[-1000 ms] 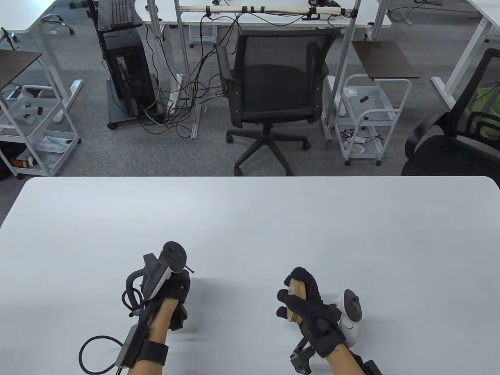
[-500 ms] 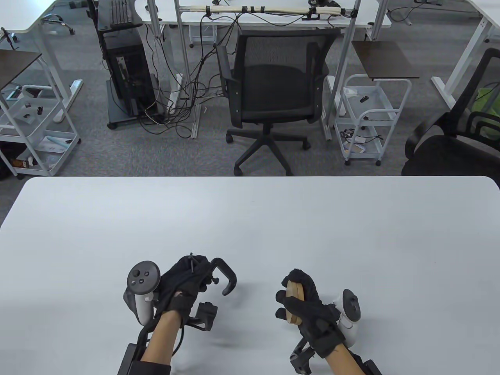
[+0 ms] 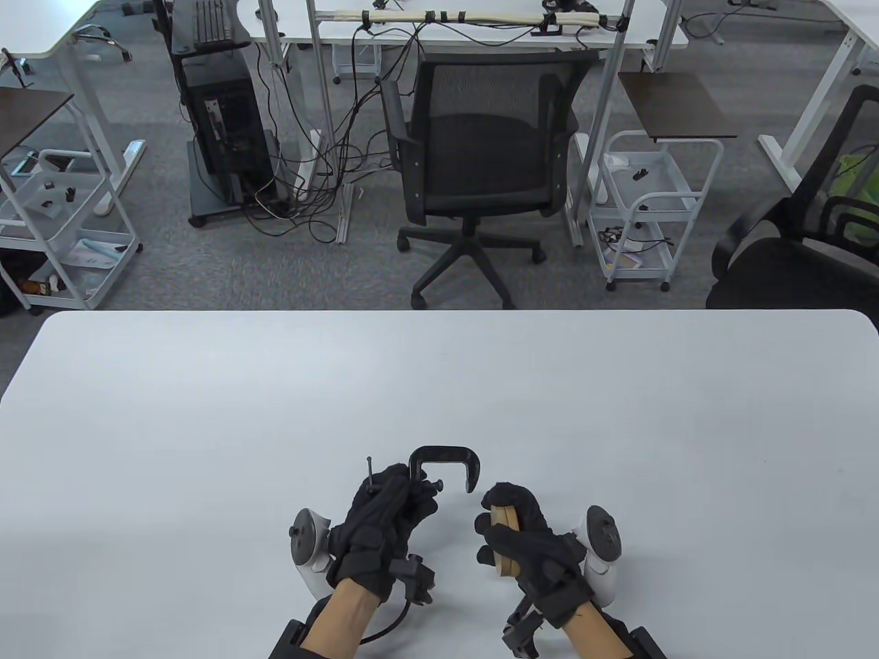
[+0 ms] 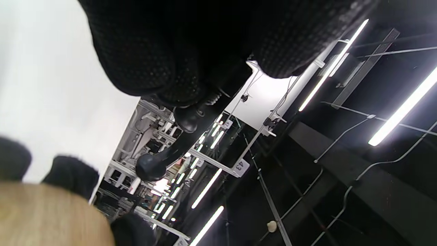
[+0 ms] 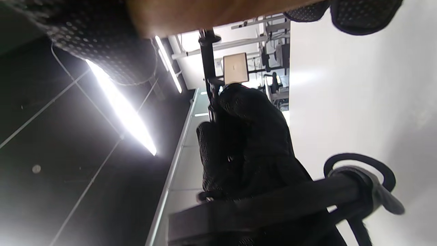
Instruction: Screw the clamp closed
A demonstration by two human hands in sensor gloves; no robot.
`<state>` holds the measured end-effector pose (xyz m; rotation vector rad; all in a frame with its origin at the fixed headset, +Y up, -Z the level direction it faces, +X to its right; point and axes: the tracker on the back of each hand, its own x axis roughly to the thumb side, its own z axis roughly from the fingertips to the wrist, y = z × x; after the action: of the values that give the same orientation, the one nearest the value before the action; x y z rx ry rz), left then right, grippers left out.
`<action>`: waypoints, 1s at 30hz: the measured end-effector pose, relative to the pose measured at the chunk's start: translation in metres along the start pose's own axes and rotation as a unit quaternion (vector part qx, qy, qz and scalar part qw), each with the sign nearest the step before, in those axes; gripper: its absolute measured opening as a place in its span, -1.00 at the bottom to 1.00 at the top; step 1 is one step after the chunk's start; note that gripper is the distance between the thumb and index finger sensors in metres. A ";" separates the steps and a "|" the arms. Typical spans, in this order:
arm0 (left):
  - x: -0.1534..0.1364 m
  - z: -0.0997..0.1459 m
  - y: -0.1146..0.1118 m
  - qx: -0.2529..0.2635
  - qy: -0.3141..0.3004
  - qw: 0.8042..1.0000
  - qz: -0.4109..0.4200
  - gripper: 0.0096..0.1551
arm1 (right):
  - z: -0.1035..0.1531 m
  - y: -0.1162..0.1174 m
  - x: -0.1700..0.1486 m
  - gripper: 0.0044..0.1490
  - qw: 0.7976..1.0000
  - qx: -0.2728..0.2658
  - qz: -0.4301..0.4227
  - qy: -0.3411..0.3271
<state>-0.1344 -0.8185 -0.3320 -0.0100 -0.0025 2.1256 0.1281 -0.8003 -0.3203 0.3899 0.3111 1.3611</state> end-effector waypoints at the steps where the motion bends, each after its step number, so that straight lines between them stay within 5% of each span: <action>1: -0.002 0.002 -0.001 0.003 -0.003 1.000 0.003 -0.72 | 0.000 0.004 -0.001 -0.04 1.000 0.009 0.011 -0.003; 7: -0.009 0.004 -0.007 -0.054 0.016 0.998 -0.011 -0.73 | -0.002 0.025 -0.002 0.05 0.998 0.055 0.028 -0.023; 12: -0.016 0.006 -0.016 -0.123 0.044 0.991 -0.038 -0.76 | -0.001 0.022 0.001 0.06 0.999 -0.011 0.010 -0.045; 14: -0.018 0.010 -0.019 -0.110 0.056 0.990 -0.063 -0.79 | 0.000 0.012 -0.003 0.02 0.998 -0.054 -0.026 -0.037; 20: -0.022 0.008 -0.021 -0.119 0.069 0.986 -0.094 -0.75 | -0.001 0.000 -0.007 -0.02 0.996 -0.048 -0.072 -0.002; 22: -0.020 0.005 -0.020 -0.136 0.076 0.981 -0.115 -0.64 | -0.003 -0.002 -0.004 -0.02 0.996 -0.046 -0.075 -0.005; 26: -0.012 -0.002 -0.008 -0.249 0.118 0.945 -0.176 -0.14 | -0.004 -0.012 0.006 -0.03 0.996 -0.071 -0.052 -0.006; 30: -0.012 -0.005 0.005 -0.251 0.125 0.930 -0.236 0.02 | 0.001 -0.023 0.007 -0.03 0.995 -0.088 -0.051 -0.004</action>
<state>-0.1322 -0.8312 -0.3369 -0.5331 -0.3631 1.5796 0.1501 -0.7971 -0.3295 0.2308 0.1997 1.2754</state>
